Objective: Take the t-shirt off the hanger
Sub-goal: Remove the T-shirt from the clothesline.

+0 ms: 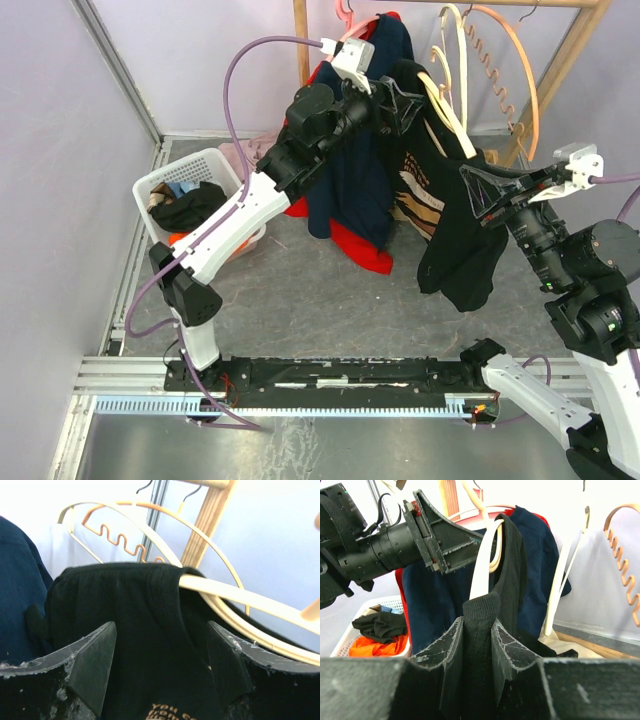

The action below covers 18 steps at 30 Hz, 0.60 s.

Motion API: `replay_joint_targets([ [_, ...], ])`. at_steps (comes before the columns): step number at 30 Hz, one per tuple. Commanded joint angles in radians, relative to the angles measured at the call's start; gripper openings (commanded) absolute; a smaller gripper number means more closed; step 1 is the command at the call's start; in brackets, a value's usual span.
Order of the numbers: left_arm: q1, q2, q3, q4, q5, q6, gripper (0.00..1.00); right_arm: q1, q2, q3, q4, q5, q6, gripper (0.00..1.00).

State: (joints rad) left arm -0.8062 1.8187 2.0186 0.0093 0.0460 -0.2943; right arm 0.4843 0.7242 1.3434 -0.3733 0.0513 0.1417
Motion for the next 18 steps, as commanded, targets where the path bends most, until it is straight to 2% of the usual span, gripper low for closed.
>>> replay_joint_targets([
  [1,-0.005,0.032,0.091,0.049,-0.034,-0.023,0.76,0.003,-0.016,0.001,0.105,-0.019,0.016,0.01],
  [5,-0.005,0.071,0.152,0.042,-0.032,-0.026,0.60,0.002,-0.014,-0.005,0.105,-0.021,0.023,0.01],
  [12,-0.005,0.091,0.176,0.029,-0.012,-0.031,0.04,0.003,-0.020,-0.027,0.133,-0.002,0.047,0.01],
  [18,-0.013,0.074,0.179,0.037,0.065,-0.021,0.03,0.002,-0.020,-0.098,0.225,0.039,0.114,0.01],
])
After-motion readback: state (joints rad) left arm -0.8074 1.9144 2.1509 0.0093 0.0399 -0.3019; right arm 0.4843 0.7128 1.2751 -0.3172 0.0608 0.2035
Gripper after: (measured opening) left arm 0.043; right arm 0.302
